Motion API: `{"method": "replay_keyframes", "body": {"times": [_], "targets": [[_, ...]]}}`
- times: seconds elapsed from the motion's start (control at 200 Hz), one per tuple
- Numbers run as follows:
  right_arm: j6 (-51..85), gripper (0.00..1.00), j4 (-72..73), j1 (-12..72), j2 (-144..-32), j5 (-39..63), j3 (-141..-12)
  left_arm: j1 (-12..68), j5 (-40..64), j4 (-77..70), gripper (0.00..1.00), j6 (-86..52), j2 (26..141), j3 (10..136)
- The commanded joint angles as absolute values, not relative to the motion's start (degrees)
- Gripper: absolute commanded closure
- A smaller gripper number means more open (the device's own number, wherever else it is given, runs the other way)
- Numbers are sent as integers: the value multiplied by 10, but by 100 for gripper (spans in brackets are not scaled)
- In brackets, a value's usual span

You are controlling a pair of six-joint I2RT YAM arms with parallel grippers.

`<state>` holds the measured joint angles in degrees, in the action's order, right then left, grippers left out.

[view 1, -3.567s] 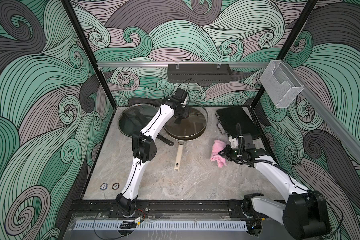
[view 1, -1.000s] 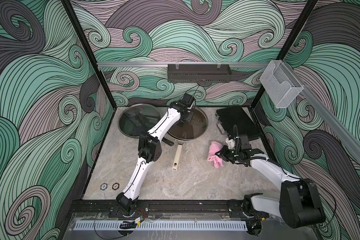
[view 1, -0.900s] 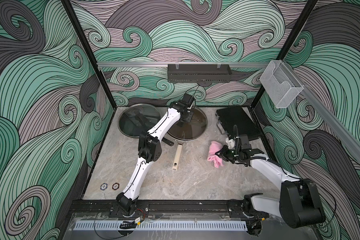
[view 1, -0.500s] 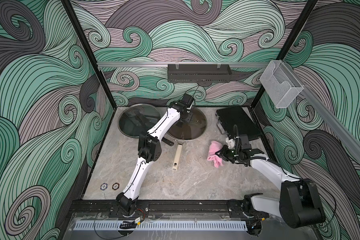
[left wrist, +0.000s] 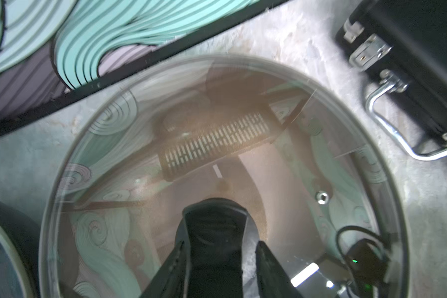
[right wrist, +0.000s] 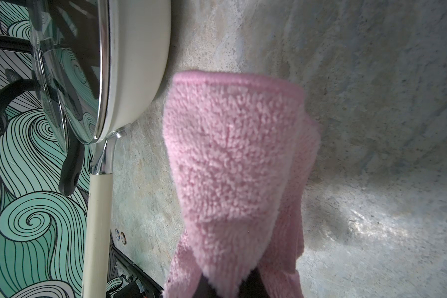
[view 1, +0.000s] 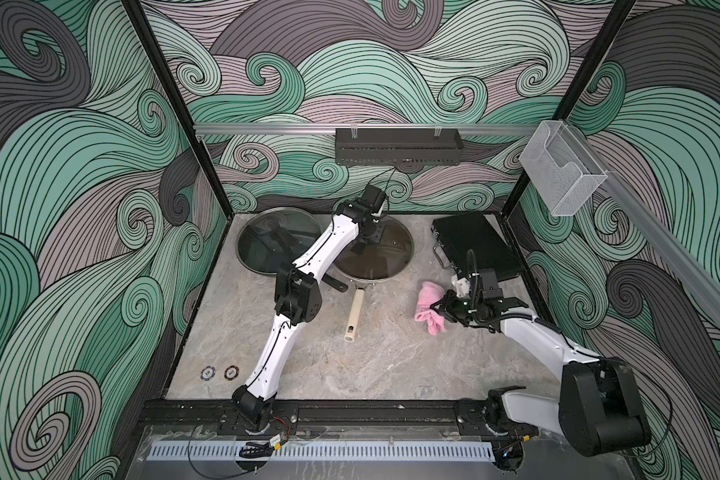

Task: Wipe the pot lid with a cloth
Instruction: Place the pot lid on the cooking pot, then pick up the pot lid from the cooking pot.

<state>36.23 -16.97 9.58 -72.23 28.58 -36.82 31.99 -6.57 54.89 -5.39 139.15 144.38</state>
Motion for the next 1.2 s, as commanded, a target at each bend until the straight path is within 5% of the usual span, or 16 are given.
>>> {"method": "replay_keyframes", "body": {"times": [0.0,0.325,0.816,1.191], "targets": [[369,100,-173,100,-709,290,-368,313,-60,531,49,-68,1350,1454],[370,100,-184,106,-698,287,-376,290,-143,538,49,-71,1275,1416],[344,100,-241,154,-717,254,-441,99,-153,490,39,-137,1008,1088],[338,100,-240,164,-769,264,-479,40,-104,508,36,-147,1033,1050]]}}
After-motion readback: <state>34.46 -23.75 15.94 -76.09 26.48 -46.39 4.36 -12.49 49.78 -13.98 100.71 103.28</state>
